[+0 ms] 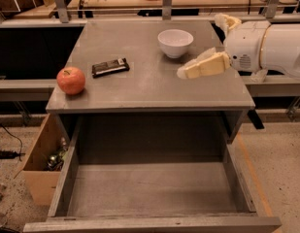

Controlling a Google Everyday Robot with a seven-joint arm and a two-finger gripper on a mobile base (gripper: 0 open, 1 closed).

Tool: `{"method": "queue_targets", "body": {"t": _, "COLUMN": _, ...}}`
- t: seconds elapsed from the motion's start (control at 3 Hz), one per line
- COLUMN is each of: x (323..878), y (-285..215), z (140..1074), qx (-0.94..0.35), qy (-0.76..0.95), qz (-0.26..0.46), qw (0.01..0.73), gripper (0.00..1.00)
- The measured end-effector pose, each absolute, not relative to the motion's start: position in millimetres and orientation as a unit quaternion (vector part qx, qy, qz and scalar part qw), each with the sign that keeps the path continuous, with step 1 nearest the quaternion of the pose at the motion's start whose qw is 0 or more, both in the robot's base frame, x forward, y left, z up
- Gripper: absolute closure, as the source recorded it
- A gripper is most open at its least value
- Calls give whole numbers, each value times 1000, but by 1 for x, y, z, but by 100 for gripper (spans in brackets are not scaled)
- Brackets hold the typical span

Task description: Place apple into top drawer

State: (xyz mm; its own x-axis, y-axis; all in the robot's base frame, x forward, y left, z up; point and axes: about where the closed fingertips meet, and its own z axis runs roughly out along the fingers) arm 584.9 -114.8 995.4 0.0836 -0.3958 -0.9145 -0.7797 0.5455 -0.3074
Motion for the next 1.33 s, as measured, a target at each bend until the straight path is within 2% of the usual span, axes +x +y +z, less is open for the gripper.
{"method": "queue_targets", "body": {"t": 0.33, "x": 583, "y": -115, "z": 994, "qx": -449, "qy": 660, "qz": 166, "qw": 579, "gripper": 0}}
{"method": "queue_targets", "body": {"t": 0.67, "x": 589, "y": -82, "z": 988, "qx": -458, "qy": 647, "qz": 191, "qw": 579, "gripper": 0}}
{"method": "queue_targets", "body": {"t": 1.33, "x": 618, "y": 24, "z": 963, "qx": -489, "qy": 627, "qz": 232, "qw": 560, "gripper": 0}}
